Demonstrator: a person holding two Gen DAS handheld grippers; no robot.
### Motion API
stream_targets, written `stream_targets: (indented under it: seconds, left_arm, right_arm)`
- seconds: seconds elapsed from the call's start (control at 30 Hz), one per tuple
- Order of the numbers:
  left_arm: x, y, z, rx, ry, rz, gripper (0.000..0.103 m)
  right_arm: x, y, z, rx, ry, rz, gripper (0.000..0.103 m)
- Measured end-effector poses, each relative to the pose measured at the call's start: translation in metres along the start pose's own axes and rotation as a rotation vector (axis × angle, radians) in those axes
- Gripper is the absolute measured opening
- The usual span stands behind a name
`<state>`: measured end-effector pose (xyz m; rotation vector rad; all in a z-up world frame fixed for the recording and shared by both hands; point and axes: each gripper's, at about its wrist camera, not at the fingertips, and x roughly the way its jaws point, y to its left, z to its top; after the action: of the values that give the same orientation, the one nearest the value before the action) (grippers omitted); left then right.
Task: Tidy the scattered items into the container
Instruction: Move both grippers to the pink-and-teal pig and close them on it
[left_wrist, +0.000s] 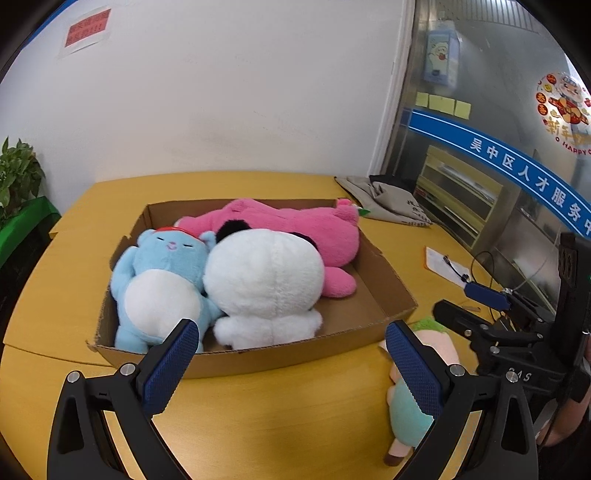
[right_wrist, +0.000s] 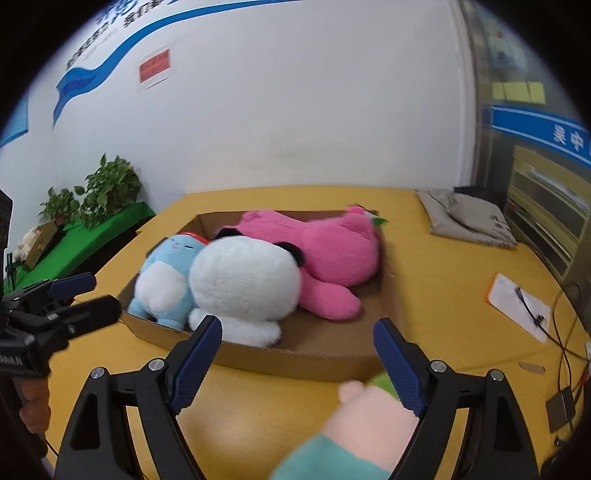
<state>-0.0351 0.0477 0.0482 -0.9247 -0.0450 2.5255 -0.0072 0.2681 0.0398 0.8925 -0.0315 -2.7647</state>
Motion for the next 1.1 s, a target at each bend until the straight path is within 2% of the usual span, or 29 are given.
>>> stream_targets:
  seconds: [0.1,0.2,0.4,0.53,0.67,0.8,0.93,1.07,1.1]
  left_arm:
    - [0.010,-0.012,-0.002,0.009,0.025,-0.023,0.103]
    - [0.022,-0.026,-0.005,0.016,0.053,-0.046,0.103]
    - [0.034,-0.048,-0.007,0.052,0.091,-0.072,0.103]
    - [0.040,-0.055,-0.007,0.072,0.112,-0.076,0.103]
    - [0.050,-0.062,-0.010,0.084,0.140,-0.091,0.103]
    - [0.065,-0.072,-0.013,0.108,0.179,-0.116,0.103]
    - [0.088,-0.084,-0.024,0.118,0.252,-0.182,0.103]
    - [0.110,-0.093,-0.035,0.086,0.321,-0.282,0.102]
    - [0.114,-0.095,-0.038,0.083,0.337,-0.291,0.098]
  right_arm:
    - [-0.003,-0.031,-0.020,0.066,0.054,-0.017,0.084]
    - [0.000,-0.045,-0.046,0.125,0.137,-0.018,0.084]
    - [0.028,-0.031,-0.085,0.100,0.255,-0.067,0.084]
    - [0.029,-0.018,-0.098,0.037,0.238,-0.032,0.087]
    - [0.029,-0.010,-0.106,-0.032,0.233,0.035,0.086]
    - [0.022,-0.015,-0.113,-0.063,0.219,0.178,0.084]
    - [0.015,-0.021,-0.119,-0.091,0.237,0.300,0.083]
    - [0.014,-0.022,-0.123,-0.114,0.249,0.365,0.083]
    - [0.013,-0.021,-0.124,-0.126,0.253,0.379,0.083]
